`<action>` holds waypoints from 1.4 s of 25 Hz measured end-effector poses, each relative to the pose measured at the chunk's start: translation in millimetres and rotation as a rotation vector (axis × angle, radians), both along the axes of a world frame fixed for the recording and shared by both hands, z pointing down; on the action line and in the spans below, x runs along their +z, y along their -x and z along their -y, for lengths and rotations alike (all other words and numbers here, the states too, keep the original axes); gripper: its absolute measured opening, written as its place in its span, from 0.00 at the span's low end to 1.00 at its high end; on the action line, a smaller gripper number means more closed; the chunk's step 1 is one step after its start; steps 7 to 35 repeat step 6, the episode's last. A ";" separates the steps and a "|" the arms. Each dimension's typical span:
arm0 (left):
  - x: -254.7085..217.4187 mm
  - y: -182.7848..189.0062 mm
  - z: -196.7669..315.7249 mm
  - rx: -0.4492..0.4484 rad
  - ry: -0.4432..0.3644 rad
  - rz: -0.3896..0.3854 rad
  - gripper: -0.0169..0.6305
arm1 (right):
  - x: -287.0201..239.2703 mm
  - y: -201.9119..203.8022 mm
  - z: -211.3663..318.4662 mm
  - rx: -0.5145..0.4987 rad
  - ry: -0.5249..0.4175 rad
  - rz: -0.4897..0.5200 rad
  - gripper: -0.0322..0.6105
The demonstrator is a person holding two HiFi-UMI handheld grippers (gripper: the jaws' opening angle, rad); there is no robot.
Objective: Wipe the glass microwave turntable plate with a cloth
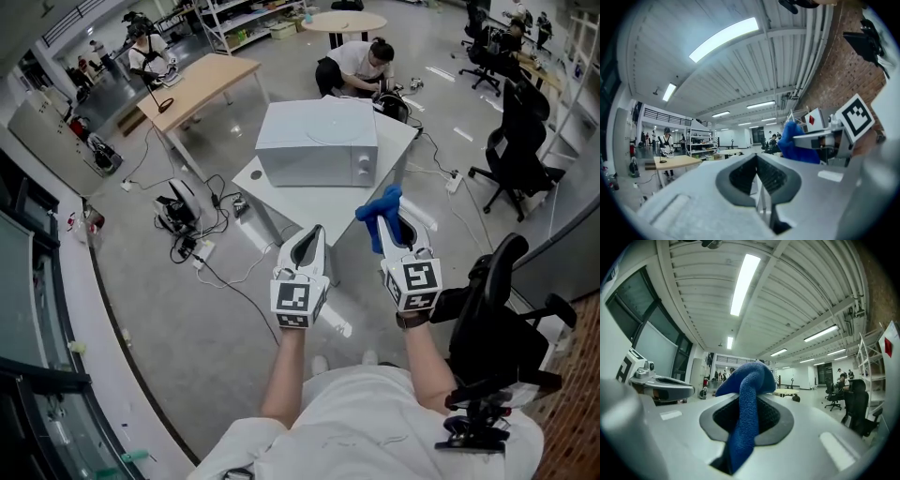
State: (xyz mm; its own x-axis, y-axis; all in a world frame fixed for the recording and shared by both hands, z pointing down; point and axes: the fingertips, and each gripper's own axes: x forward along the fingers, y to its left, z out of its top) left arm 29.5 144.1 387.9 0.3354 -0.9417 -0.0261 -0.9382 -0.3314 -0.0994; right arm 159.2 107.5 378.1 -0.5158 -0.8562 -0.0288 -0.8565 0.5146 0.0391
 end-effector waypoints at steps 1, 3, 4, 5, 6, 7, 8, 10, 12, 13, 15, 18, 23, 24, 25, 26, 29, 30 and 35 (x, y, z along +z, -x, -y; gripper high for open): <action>2.0 -1.3 -2.4 0.004 0.005 0.003 0.03 | 4.1 -1.3 -1.1 0.005 0.015 0.003 0.16; 5.3 0.3 -7.1 0.006 0.010 0.002 0.03 | 7.0 -2.7 -4.3 0.013 0.023 0.011 0.16; 6.4 3.2 -9.1 0.003 0.010 -0.001 0.03 | 5.9 -2.2 -5.8 0.016 0.016 0.015 0.16; 7.2 6.8 -11.0 -0.001 0.009 -0.003 0.03 | 3.9 -1.2 -7.4 0.018 0.008 0.018 0.16; 8.1 10.7 -12.8 -0.006 0.008 -0.006 0.03 | 1.7 0.0 -8.9 0.019 -0.002 0.022 0.16; 8.1 10.7 -12.8 -0.006 0.008 -0.006 0.03 | 1.7 0.0 -8.9 0.019 -0.002 0.022 0.16; 8.1 10.7 -12.8 -0.006 0.008 -0.006 0.03 | 1.7 0.0 -8.9 0.019 -0.002 0.022 0.16; 8.1 10.7 -12.8 -0.006 0.008 -0.006 0.03 | 1.7 0.0 -8.9 0.019 -0.002 0.022 0.16; 8.1 10.7 -12.8 -0.006 0.008 -0.006 0.03 | 1.7 0.0 -8.9 0.019 -0.002 0.022 0.16; 8.1 10.7 -12.8 -0.006 0.008 -0.006 0.03 | 1.7 0.0 -8.9 0.019 -0.002 0.022 0.16; 8.1 10.7 -12.8 -0.006 0.008 -0.006 0.03 | 1.7 0.0 -8.9 0.019 -0.002 0.022 0.16; 8.1 10.7 -12.8 -0.006 0.008 -0.006 0.03 | 1.7 0.0 -8.9 0.019 -0.002 0.022 0.16; 8.1 10.7 -12.8 -0.006 0.008 -0.006 0.03 | 1.7 0.0 -8.9 0.019 -0.002 0.022 0.16; 8.1 10.7 -12.8 -0.006 0.008 -0.006 0.03 | 1.7 0.0 -8.9 0.019 -0.002 0.022 0.16; 8.1 10.7 -12.8 -0.006 0.008 -0.006 0.03 | 1.7 0.0 -8.9 0.019 -0.002 0.022 0.16; 8.1 10.7 -12.8 -0.006 0.008 -0.006 0.03 | 1.7 0.0 -8.9 0.019 -0.002 0.022 0.16; 8.1 10.7 -12.8 -0.006 0.008 -0.006 0.03 | 1.7 0.0 -8.9 0.019 -0.002 0.022 0.16; 8.1 10.7 -12.8 -0.006 0.008 -0.006 0.03 | 1.7 0.0 -8.9 0.019 -0.002 0.022 0.16; 8.1 10.7 -12.8 -0.006 0.008 -0.006 0.03 | 1.7 0.0 -8.9 0.019 -0.002 0.022 0.16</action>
